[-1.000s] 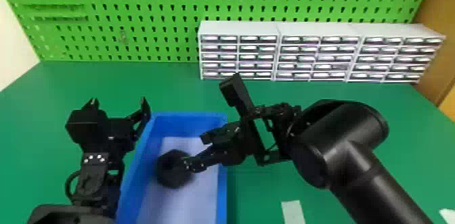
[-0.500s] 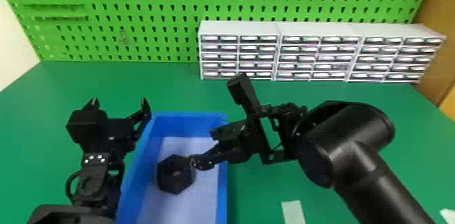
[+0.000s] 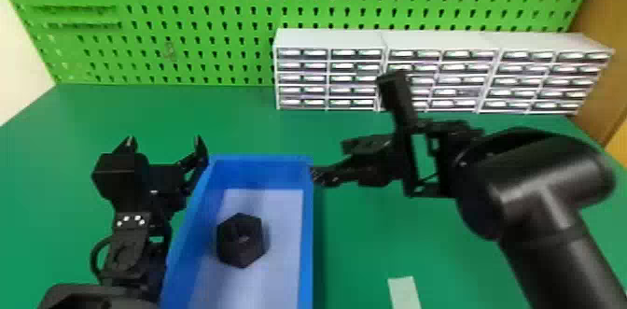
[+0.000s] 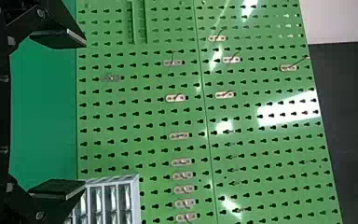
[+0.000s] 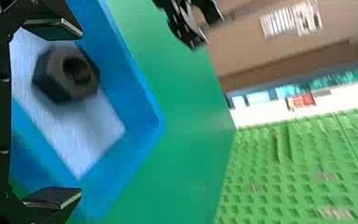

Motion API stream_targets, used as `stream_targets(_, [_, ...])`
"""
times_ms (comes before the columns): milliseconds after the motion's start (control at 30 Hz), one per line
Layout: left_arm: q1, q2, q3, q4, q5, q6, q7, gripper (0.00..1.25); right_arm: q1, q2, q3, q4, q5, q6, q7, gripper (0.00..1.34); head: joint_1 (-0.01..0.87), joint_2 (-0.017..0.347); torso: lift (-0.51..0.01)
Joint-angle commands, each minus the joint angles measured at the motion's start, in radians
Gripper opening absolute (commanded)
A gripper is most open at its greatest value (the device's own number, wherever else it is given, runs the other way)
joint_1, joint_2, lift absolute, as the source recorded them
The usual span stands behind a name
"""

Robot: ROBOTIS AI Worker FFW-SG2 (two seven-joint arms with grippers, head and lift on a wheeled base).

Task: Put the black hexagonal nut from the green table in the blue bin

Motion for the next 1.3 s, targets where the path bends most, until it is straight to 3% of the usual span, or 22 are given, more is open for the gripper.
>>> stream_targets(0, [0.0, 0.0, -0.002, 0.0, 0.0, 0.0, 0.0, 1.04, 0.021, 0.009, -0.086, -0.05, 0.106, -0.008, 0.0, 1.22, 0.657, 0.057, -0.095])
stream_targets(233, [0.002, 0.0, 0.001, 0.0, 0.0, 0.0, 0.0, 1.04, 0.042, 0.026, -0.165, -0.114, 0.221, -0.02, -0.006, 1.22, 0.657, 0.057, -0.095])
stream_targets(367, [0.002, 0.0, 0.0, 0.0, 0.0, 0.0, 0.0, 1.04, 0.064, 0.027, -0.187, -0.149, 0.231, -0.037, -0.063, 1.22, 0.657, 0.057, -0.095])
stream_targets(533, [0.002, 0.0, -0.003, 0.0, 0.0, 0.0, 0.0, 1.04, 0.1, 0.032, -0.222, -0.174, 0.181, -0.079, -0.147, 1.22, 0.657, 0.057, -0.095])
stream_targets(733, [0.002, 0.0, -0.002, 0.0, 0.0, 0.0, 0.0, 1.04, 0.185, 0.042, -0.265, -0.195, 0.035, -0.207, -0.351, 1.22, 0.657, 0.057, -0.095])
stream_targets(933, [0.002, 0.0, -0.003, 0.0, 0.0, 0.0, 0.0, 1.04, 0.252, 0.058, -0.285, -0.208, -0.037, -0.333, -0.482, 1.22, 0.657, 0.057, -0.095])
stream_targets(1133, [0.003, 0.0, -0.003, 0.0, 0.0, 0.0, 0.0, 1.04, 0.324, 0.092, -0.303, -0.209, -0.051, -0.49, -0.569, 1.22, 0.657, 0.057, -0.095])
stream_targets(1267, [0.003, 0.0, -0.003, 0.0, 0.0, 0.0, 0.002, 1.04, 0.367, 0.131, -0.326, -0.209, -0.031, -0.56, -0.603, 1.22, 0.657, 0.057, -0.095])
